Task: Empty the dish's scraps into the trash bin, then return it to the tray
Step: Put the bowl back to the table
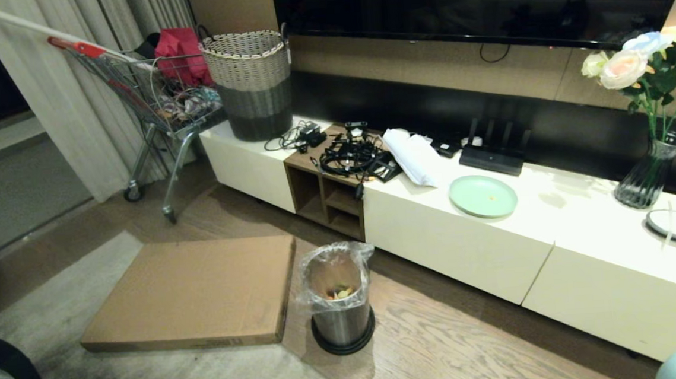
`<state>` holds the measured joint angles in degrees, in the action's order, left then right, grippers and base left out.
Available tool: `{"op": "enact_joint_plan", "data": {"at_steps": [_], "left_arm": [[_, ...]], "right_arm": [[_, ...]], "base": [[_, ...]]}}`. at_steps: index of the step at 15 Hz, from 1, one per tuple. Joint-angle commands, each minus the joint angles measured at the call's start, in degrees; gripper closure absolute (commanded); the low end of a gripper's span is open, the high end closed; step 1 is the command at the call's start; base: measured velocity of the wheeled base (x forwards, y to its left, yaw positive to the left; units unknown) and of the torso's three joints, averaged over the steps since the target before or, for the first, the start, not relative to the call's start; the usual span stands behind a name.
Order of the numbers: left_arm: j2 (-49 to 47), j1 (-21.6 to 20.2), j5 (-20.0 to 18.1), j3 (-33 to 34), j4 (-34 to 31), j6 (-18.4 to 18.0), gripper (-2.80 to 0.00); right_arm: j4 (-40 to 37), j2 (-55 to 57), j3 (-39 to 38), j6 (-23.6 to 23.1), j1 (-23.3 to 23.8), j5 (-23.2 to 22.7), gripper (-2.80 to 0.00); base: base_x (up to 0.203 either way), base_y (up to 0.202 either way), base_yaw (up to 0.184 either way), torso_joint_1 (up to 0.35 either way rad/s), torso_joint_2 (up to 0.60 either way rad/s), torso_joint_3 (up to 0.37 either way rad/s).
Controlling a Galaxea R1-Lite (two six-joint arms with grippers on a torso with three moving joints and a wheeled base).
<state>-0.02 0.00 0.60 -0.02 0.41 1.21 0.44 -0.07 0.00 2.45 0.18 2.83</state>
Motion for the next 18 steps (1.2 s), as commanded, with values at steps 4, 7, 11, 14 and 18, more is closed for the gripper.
{"op": "enact_joint_plan", "data": {"at_steps": [4, 7, 11, 14, 18], "left_arm": [[0.02, 0.00, 0.03, 0.02, 0.02, 0.02, 0.00], [0.02, 0.00, 0.07, 0.02, 0.02, -0.03, 0.00], [0.02, 0.00, 0.04, 0.02, 0.02, -0.06, 0.00], [0.02, 0.00, 0.11, 0.02, 0.02, -0.06, 0.00], [0.02, 0.00, 0.11, 0.02, 0.02, -0.06, 0.00]], "right_arm": [[0.09, 0.07, 0.00, 0.27, -0.01, 0.07, 0.00], [0.09, 0.07, 0.00, 0.27, -0.01, 0.07, 0.00], [0.09, 0.07, 0.00, 0.85, -0.01, 0.16, 0.00], [0.09, 0.07, 0.00, 1.13, -0.01, 0.16, 0.00], [0.09, 0.07, 0.00, 1.09, -0.01, 0.16, 0.00]], "base": [[-0.188, 0.000, 0.000, 0.000, 0.00, 0.003], [-0.167, 0.000, -0.002, -0.003, 0.00, 0.004], [0.000, 0.000, 0.000, 0.000, 0.00, 0.000], [0.000, 0.000, 0.000, 0.000, 0.00, 0.000], [0.003, -0.007, 0.127, 0.001, 0.01, 0.001]]}}
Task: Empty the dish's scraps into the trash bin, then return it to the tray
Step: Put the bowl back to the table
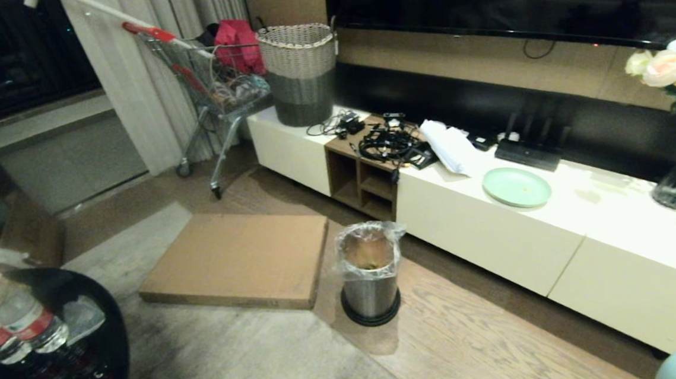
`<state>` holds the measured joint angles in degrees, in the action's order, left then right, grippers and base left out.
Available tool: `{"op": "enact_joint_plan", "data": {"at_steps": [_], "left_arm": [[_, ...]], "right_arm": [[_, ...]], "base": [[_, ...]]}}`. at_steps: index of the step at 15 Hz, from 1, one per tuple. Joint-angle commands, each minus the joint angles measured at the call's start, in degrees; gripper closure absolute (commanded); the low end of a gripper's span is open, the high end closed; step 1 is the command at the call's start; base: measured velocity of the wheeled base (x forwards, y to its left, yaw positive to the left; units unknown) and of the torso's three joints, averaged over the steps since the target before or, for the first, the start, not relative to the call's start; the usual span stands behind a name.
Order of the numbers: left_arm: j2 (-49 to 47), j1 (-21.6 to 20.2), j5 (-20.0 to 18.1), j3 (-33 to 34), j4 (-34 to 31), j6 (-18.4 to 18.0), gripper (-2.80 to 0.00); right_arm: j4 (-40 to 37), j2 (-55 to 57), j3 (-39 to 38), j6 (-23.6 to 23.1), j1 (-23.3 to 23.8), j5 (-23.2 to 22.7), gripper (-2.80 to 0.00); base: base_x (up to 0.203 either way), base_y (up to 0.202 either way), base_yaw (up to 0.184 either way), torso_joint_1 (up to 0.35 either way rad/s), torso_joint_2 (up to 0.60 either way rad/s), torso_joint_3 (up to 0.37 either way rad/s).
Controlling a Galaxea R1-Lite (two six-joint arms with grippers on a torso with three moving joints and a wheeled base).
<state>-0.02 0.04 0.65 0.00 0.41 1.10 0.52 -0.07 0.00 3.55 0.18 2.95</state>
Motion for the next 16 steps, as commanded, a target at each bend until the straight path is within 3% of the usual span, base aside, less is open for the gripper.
{"op": "enact_joint_plan", "data": {"at_steps": [1, 16], "left_arm": [[0.02, -0.04, -0.01, 0.00, 0.03, 0.04, 0.00], [0.02, -0.04, -0.04, 0.00, 0.03, 0.04, 0.00]], "right_arm": [[0.00, 0.07, 0.00, 0.06, -0.01, 0.04, 0.00], [0.00, 0.07, 0.00, 0.06, -0.01, 0.04, 0.00]], "base": [[0.002, -0.008, 0.167, 0.011, 0.00, 0.002], [0.001, -0.009, 0.167, 0.002, 0.00, 0.002]]}}
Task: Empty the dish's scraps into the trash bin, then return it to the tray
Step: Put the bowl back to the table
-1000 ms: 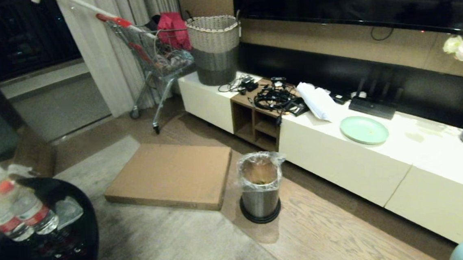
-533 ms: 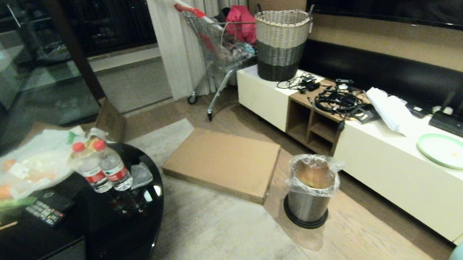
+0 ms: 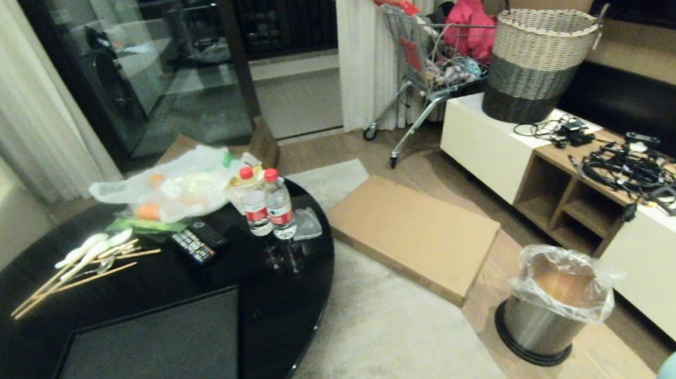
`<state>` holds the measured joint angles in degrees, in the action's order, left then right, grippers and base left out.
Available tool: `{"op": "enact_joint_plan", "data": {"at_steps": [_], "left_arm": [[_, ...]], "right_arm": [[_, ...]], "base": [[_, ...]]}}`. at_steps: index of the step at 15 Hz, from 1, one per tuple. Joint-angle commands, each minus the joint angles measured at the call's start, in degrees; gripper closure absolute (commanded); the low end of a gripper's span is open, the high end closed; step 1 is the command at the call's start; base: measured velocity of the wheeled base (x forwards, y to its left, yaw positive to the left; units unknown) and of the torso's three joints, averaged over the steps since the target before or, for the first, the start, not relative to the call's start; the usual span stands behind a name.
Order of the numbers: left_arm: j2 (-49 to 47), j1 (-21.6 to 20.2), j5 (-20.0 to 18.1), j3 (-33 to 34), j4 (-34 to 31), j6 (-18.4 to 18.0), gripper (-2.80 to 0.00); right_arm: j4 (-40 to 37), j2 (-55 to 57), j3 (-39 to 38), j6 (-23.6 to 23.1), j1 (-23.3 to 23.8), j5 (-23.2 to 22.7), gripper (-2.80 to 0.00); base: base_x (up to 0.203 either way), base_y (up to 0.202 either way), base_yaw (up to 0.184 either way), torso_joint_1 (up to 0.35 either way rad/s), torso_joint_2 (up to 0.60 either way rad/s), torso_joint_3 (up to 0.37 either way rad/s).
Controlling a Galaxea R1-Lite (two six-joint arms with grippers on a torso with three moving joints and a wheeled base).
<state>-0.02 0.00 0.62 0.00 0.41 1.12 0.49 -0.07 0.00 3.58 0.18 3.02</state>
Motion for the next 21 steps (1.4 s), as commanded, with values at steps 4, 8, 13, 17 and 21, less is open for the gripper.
{"op": "enact_joint_plan", "data": {"at_steps": [4, 8, 13, 17, 21], "left_arm": [[0.02, 0.00, -0.01, 0.00, 0.02, 0.11, 0.00], [0.02, 0.00, 0.03, 0.00, 0.02, 0.11, 0.00], [0.02, 0.00, 0.01, 0.00, 0.02, 0.11, 0.00], [0.02, 0.00, -0.01, 0.00, 0.02, 0.11, 0.00], [0.02, 0.00, 0.07, 0.00, 0.02, 0.11, 0.00]], "right_arm": [[0.04, 0.07, 0.00, 0.03, -0.01, -0.03, 0.00], [0.04, 0.07, 0.00, 0.03, -0.01, 0.05, 0.00], [0.04, 0.07, 0.00, -0.06, -0.01, -0.03, 0.00], [0.04, 0.07, 0.00, -0.06, -0.01, -0.03, 0.00], [0.04, 0.07, 0.00, -0.15, -0.01, -0.03, 0.00]], "base": [[0.000, -0.007, 0.165, 0.003, 0.00, 0.002], [-0.001, -0.010, 0.168, 0.003, 0.00, 0.003], [-0.001, -0.009, 0.166, 0.002, 0.01, 0.003], [0.000, -0.010, 0.160, 0.003, 0.00, 0.002], [0.001, -0.002, 0.026, 0.001, 0.00, -0.001]]}}
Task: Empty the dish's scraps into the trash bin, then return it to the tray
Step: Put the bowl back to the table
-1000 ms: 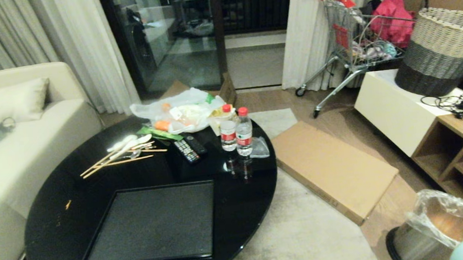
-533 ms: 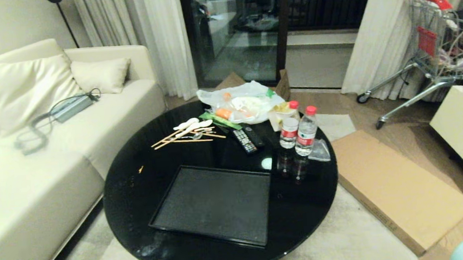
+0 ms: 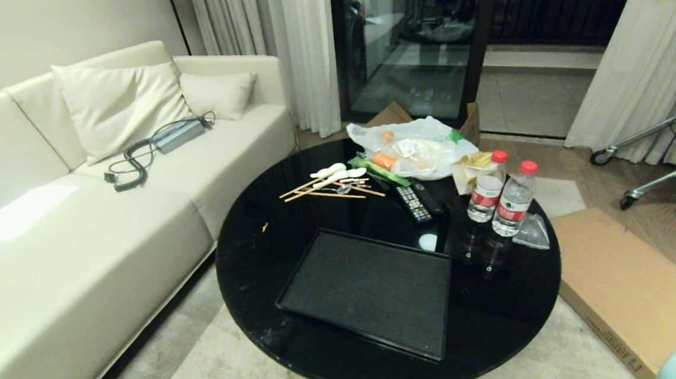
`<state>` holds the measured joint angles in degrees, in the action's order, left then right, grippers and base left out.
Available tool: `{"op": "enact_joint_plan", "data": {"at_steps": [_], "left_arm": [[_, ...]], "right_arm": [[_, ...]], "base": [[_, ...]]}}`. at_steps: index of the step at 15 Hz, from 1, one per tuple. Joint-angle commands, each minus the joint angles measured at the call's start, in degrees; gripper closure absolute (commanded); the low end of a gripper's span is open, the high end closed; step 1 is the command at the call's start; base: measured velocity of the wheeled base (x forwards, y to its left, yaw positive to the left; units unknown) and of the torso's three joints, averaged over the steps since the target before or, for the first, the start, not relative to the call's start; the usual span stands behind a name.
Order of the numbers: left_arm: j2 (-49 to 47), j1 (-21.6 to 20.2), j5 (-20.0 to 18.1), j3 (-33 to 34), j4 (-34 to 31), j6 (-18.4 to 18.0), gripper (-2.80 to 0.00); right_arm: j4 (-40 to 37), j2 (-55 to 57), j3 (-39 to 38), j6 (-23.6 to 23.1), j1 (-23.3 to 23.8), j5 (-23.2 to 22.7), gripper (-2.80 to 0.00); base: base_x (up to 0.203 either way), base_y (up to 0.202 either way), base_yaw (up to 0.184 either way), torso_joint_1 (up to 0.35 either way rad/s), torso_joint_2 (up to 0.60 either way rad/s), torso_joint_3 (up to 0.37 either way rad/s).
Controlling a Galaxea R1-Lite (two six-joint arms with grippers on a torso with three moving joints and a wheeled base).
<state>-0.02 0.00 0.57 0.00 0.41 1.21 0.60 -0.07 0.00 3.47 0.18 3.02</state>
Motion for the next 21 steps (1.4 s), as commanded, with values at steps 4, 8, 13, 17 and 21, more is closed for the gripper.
{"op": "enact_joint_plan", "data": {"at_steps": [4, 8, 13, 17, 21], "left_arm": [[0.02, 0.00, 0.12, 0.00, 0.03, 0.02, 0.00], [0.02, 0.00, 0.04, 0.00, 0.03, 0.02, 0.00], [0.02, 0.00, 0.04, 0.00, 0.03, 0.02, 0.00], [0.02, 0.00, 0.13, 0.00, 0.03, 0.02, 0.00], [0.02, 0.00, 0.04, 0.00, 0.03, 0.02, 0.00]], "right_arm": [[-0.07, 0.07, 0.00, 0.00, -0.01, -0.03, 0.00], [-0.43, 0.24, 2.89, -0.93, -0.01, -1.67, 0.00], [-2.95, 15.38, 14.23, -5.80, -0.08, -12.21, 0.00], [-2.94, 33.14, 21.66, -12.47, -0.15, -22.07, 0.00], [-0.75, 50.53, 25.31, -16.49, -1.92, -26.36, 0.00]], "base": [[0.000, 0.000, 0.000, 0.000, 0.00, 0.000], [0.000, 0.000, 0.000, 0.000, 0.00, 0.000], [0.000, 0.000, 0.000, 0.000, 0.00, 0.000], [0.000, 0.000, 0.000, 0.000, 0.00, 0.000], [0.000, 0.000, 0.000, 0.000, 0.00, 0.000]]}}
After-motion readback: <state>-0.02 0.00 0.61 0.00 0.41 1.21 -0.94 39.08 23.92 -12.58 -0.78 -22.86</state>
